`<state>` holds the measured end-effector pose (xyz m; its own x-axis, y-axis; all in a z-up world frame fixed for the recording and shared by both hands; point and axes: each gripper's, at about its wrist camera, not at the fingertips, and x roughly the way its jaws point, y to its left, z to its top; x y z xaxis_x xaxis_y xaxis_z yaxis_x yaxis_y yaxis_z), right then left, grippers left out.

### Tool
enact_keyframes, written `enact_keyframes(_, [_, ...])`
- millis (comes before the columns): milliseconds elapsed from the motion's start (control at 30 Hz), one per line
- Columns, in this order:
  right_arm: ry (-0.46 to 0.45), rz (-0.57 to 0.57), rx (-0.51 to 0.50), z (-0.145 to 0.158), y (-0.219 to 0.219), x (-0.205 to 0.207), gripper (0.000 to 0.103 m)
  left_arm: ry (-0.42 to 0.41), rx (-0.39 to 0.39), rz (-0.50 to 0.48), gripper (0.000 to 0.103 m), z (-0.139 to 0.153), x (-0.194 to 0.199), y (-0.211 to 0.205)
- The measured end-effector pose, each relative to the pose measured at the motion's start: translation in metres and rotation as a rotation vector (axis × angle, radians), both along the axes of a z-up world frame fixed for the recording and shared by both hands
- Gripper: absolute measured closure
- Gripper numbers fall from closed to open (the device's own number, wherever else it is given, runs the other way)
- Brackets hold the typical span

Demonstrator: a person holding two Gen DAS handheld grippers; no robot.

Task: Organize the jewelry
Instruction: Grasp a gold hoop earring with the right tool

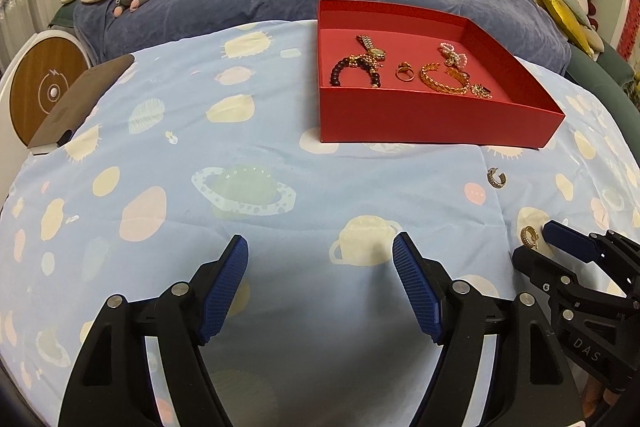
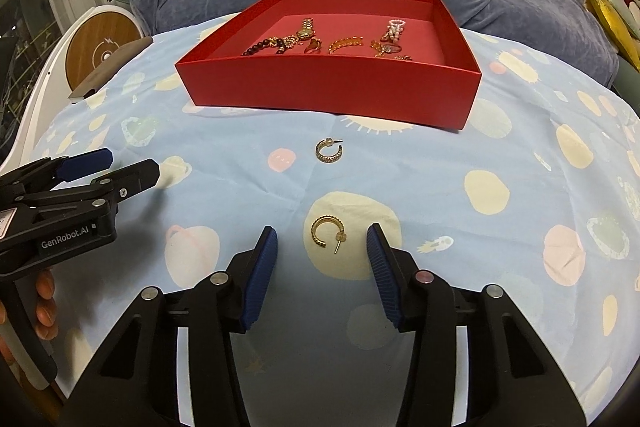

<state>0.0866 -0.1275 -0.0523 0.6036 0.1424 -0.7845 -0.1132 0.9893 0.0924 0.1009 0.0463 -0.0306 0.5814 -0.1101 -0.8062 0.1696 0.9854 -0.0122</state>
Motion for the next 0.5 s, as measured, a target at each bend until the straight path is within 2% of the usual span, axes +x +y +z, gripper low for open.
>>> enact_keyframes(200, [-0.007,0.006,-0.011,-0.001,0.002,0.003,0.070,0.002,-0.008,-0.006,0.031,0.002,0.001,-0.002])
enact_keyframes(333, [-0.009,0.015,-0.019,-0.001,0.002,0.003,0.086,0.005,-0.011,-0.009,0.031,0.002,0.002,-0.005])
enact_keyframes(500, [-0.007,0.020,-0.013,0.000,0.000,0.002,0.086,0.009,-0.025,-0.020,0.031,0.003,0.004,-0.013])
